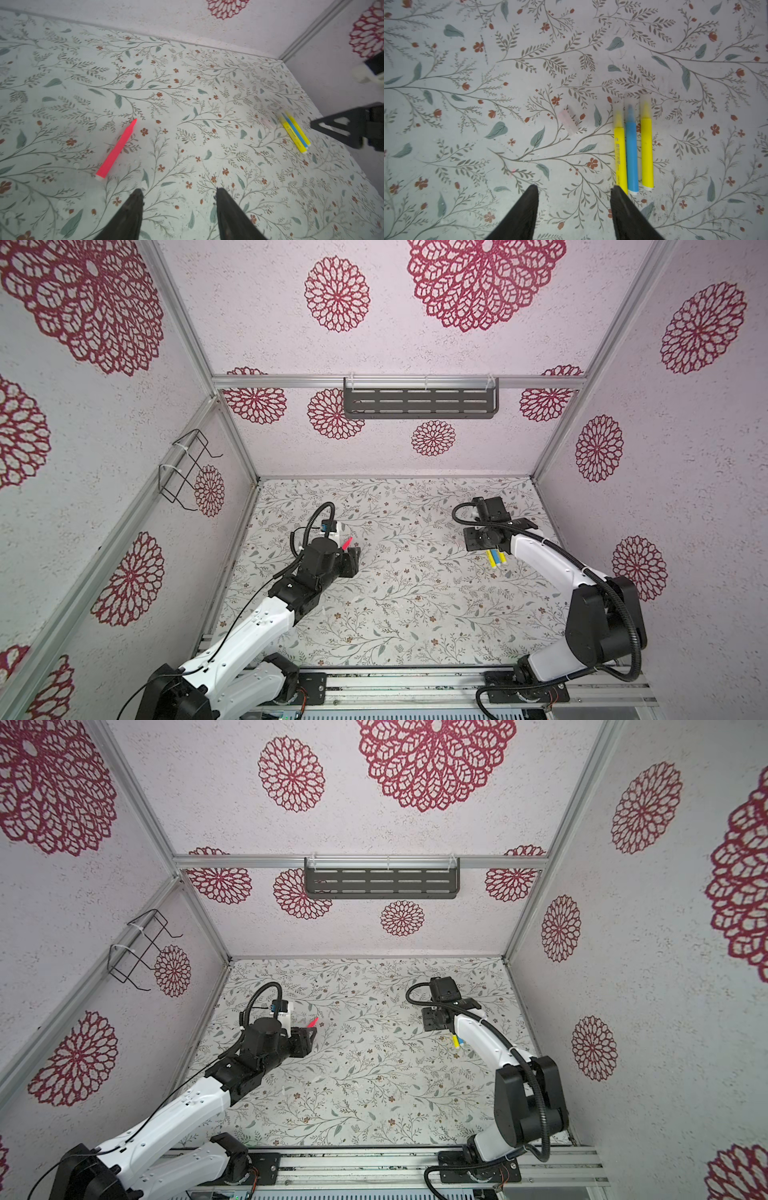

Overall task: Insert the pens into the pen caps
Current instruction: 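Lower the left gripper onto the pink highlighter and close it while the right gripper rises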

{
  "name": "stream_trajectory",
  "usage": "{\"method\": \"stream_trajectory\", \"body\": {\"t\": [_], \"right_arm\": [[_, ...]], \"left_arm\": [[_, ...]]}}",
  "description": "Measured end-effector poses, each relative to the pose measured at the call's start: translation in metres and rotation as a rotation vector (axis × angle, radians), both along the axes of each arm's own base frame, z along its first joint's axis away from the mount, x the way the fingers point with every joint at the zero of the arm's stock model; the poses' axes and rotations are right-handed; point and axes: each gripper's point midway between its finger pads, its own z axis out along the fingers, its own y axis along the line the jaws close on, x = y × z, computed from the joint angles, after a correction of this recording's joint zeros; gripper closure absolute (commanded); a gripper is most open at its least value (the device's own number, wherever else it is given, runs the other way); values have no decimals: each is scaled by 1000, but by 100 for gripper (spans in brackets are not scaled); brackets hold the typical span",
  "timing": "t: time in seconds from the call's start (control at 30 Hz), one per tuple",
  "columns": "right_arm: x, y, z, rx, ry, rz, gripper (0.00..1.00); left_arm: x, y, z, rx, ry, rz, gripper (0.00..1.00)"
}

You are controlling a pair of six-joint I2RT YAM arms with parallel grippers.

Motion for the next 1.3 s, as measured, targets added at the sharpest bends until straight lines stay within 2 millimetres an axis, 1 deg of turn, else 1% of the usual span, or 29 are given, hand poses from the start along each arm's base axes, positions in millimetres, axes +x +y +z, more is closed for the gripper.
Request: {"method": "stream_trajectory", "body": {"t": [0.07, 0.13, 0.2, 0.3, 0.43, 0.53, 0.7, 0.93, 1.17, 1.3], "right_arm": [[-3, 5, 6, 36, -12, 12, 41], [-6, 9, 13, 71, -34, 22, 41], [-9, 12, 18, 99, -56, 28, 41], [-15, 14, 24, 131, -78, 36, 41], [-19, 18, 26, 165, -89, 45, 41], [-23, 19, 23, 179, -84, 48, 41], [-28, 23, 21, 211, -83, 62, 41], [-27, 31, 27, 255, -95, 81, 41], [-30, 33, 38, 276, -120, 95, 41], [-31, 34, 41, 287, -127, 95, 41]], "left_arm": [[7, 13, -11, 0, 38, 44, 41], [13, 26, -28, 13, 94, 84, 42], [19, 34, -41, 17, 147, 105, 42], [30, 41, -59, 16, 216, 124, 43], [38, 48, -76, 17, 268, 141, 43], [44, 50, -83, 29, 295, 147, 45], [56, 46, -91, 40, 329, 136, 46], [61, 48, -110, 94, 388, 133, 46], [66, 47, -121, 115, 419, 127, 48], [65, 47, -130, 125, 442, 124, 50]]}}
